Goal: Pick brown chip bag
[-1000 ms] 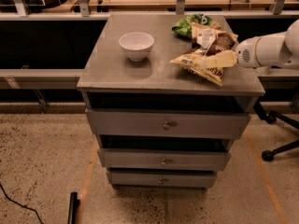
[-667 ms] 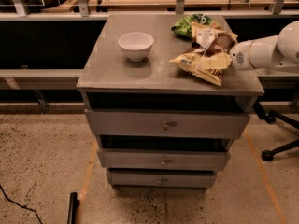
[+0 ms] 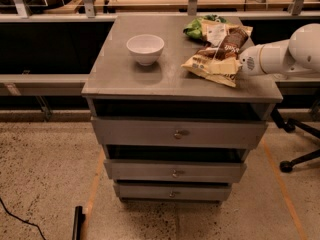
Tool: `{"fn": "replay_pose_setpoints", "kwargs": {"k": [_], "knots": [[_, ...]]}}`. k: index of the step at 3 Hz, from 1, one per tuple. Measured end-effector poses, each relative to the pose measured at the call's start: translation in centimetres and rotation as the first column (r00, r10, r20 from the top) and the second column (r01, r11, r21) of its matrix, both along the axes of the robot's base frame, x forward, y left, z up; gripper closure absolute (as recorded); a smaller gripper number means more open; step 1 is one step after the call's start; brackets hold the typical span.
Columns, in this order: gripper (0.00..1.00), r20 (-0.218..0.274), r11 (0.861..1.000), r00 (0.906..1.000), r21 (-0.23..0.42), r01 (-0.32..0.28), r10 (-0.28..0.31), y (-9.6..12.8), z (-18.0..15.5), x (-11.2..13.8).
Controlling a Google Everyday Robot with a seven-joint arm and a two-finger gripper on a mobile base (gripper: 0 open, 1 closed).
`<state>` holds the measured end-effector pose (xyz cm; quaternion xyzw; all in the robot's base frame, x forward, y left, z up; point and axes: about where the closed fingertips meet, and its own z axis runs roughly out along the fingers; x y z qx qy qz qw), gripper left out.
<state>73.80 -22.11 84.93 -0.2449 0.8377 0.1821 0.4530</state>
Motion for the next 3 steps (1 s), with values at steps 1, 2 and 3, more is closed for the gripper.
{"fn": "replay_pose_setpoints", "kwargs": {"k": [1, 2, 3], "knots": [[0.87, 0.056, 0.999, 0.9975, -0.007, -0.042, 0.042, 1.2, 1.7, 0.6], [1.0, 0.14, 0.995, 0.9846, -0.02, -0.103, 0.105, 2.9, 4.7, 1.1], [1.0, 0.208, 0.988, 0.9657, -0.028, -0.153, 0.155, 4.4, 7.2, 1.3]]}}
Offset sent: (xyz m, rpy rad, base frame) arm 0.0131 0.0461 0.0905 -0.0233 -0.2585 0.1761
